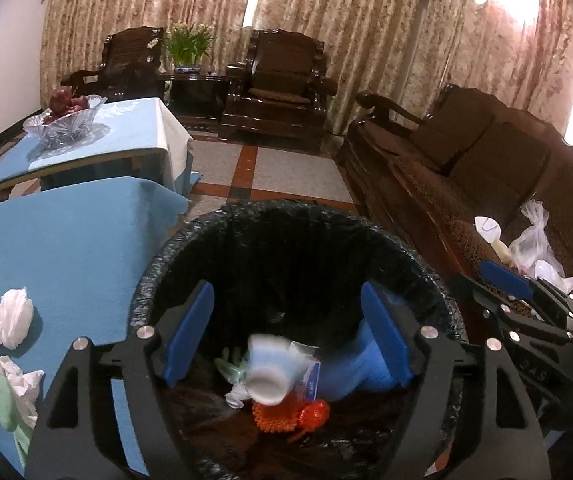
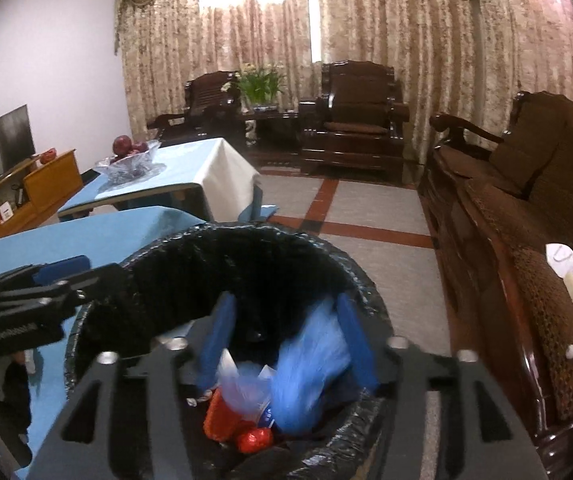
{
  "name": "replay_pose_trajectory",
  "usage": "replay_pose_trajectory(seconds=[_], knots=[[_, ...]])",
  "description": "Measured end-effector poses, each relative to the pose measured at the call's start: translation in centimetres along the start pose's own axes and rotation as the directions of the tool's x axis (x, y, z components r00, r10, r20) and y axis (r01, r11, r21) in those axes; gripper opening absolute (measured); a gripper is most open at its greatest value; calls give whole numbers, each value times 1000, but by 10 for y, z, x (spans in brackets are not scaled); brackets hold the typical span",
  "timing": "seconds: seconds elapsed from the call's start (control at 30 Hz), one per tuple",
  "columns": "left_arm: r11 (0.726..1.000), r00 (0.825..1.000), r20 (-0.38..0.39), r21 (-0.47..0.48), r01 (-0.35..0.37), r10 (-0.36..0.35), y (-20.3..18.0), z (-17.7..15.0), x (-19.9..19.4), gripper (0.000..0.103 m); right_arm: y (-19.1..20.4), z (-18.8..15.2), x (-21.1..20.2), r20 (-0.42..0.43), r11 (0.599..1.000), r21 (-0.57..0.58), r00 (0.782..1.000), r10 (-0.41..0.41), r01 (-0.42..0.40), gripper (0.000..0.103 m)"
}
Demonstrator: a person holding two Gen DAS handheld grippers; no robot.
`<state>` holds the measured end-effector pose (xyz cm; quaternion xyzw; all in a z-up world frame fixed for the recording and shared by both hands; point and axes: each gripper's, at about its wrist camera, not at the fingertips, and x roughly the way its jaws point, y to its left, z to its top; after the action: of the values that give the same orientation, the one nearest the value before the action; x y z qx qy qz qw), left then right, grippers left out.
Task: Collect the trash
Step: 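Carry the cup and blue bag over the wastebasket and open both grippers, then grasp the blue tube with the left gripper while the right grasps the green glove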
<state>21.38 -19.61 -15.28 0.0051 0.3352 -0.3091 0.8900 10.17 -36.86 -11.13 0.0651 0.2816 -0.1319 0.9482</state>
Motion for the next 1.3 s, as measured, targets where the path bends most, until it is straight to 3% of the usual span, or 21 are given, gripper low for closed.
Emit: replay_pose_trajectory(seconds=[0.1,0.37,0.57,0.93,1.07,1.2,1.3], knots=[[999,999,29,-5,-33,33,9,2,-15,80,1,0,-8,29,1000,17,999,-17,17,97],[985,979,117,-53,-162,167,60,7,-84,87,42,12,-26,79,998,-2,995,58,-58,97],[956,945,151,-103,-276,289,107,-4,-142,89,92,15,-35,88,986,-27,982,168,-166,97],[871,871,115,-188,-454,478,191,-44,-219,89,200,-1,-39,44,934,-125,938,343,-335,97],[852,858,93,-210,-479,505,211,-58,-230,89,231,-13,-40,22,910,-179,924,383,-373,96],[837,845,72,-208,-507,530,224,-71,-234,89,262,-27,-35,-29,881,-225,906,421,-417,87],[832,846,47,-215,-511,532,233,-79,-229,89,278,-35,-30,-60,866,-246,899,434,-434,80]])
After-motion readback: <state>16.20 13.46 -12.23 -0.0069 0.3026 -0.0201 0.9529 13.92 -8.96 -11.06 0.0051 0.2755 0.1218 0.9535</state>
